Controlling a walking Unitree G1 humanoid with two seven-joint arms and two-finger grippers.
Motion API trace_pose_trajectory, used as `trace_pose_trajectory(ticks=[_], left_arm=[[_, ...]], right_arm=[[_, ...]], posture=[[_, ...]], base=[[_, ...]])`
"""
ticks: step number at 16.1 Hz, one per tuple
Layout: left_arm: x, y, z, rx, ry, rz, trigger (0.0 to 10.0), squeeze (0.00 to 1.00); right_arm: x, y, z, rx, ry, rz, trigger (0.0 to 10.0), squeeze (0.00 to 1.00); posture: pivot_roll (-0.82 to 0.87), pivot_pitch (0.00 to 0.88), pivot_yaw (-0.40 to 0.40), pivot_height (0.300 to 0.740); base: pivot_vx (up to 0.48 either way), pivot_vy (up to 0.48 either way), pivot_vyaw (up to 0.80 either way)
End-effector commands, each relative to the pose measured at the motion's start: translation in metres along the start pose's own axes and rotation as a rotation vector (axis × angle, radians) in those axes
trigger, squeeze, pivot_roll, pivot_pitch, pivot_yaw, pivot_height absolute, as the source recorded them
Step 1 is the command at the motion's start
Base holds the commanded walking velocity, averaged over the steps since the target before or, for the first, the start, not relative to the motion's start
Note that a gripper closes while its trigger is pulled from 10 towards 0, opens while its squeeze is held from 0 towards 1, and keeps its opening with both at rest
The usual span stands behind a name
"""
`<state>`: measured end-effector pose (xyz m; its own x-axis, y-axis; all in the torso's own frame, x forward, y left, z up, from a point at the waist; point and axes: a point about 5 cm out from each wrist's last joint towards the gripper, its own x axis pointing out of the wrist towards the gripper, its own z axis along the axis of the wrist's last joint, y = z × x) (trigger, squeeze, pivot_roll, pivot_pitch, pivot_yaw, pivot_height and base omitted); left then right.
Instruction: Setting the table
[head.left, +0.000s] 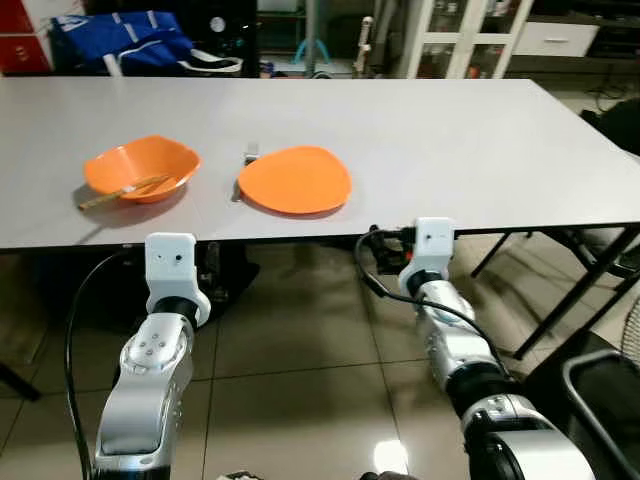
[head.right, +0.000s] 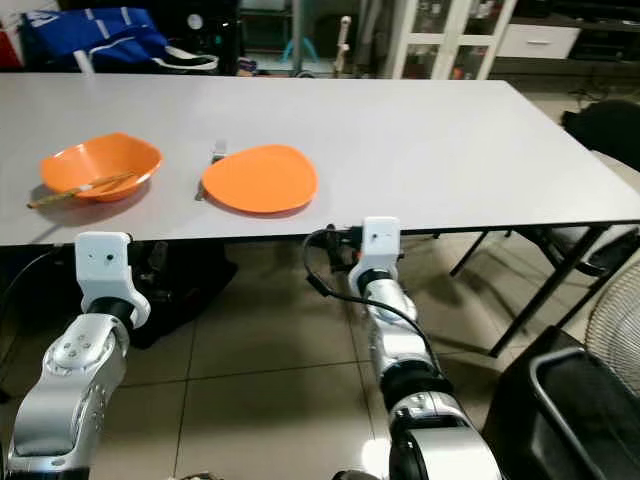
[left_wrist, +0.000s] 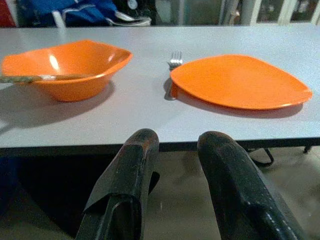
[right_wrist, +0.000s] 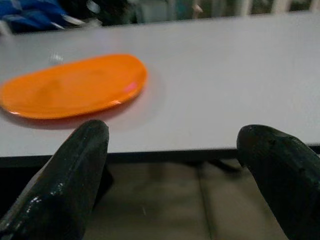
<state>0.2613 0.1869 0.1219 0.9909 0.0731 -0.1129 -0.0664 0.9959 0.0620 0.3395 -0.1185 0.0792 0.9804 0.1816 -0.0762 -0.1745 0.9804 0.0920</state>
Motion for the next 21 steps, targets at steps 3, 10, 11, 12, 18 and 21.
trace_pose_trajectory(ticks=[3, 10, 11, 12, 18, 21], left_arm=[[-0.025, 0.024, -0.024, -0.009, 0.045, 0.084, 10.0, 0.00], [-0.075, 0.026, -0.039, -0.055, 0.093, 0.117, 10.0, 0.00], [-0.074, 0.026, -0.038, -0.043, 0.086, 0.104, 10.0, 0.00], [-0.073, 0.025, -0.037, -0.040, 0.082, 0.100, 10.0, 0.00], [-0.054, 0.021, -0.037, -0.050, 0.074, 0.074, 10.0, 0.00], [-0.048, 0.021, -0.034, -0.063, 0.066, 0.074, 10.0, 0.00]], right_arm=[[-0.014, -0.004, 0.000, -0.048, -0.021, 0.096, 10.0, 0.00], [-0.064, -0.034, -0.017, -0.149, 0.019, 0.128, 10.0, 0.00], [-0.065, -0.032, -0.017, -0.164, 0.030, 0.138, 10.0, 0.00], [-0.066, -0.030, -0.016, -0.162, 0.038, 0.142, 10.0, 0.00], [-0.061, -0.025, -0.021, -0.140, 0.066, 0.126, 10.0, 0.00], [-0.060, -0.028, -0.022, -0.150, 0.079, 0.116, 10.0, 0.00]], posture=[[-0.02, 0.033, -0.012, 0.740], [0.00, 0.018, -0.032, 0.740], [0.00, 0.018, -0.030, 0.740], [0.00, 0.020, -0.032, 0.740], [-0.02, 0.039, -0.019, 0.740], [-0.02, 0.042, -0.018, 0.740]], base=[[0.000, 0.000, 0.00], [0.000, 0.000, 0.00], [0.000, 0.000, 0.00], [0.000, 0.000, 0.00], [0.000, 0.159, 0.00], [0.000, 0.476, 0.00]])
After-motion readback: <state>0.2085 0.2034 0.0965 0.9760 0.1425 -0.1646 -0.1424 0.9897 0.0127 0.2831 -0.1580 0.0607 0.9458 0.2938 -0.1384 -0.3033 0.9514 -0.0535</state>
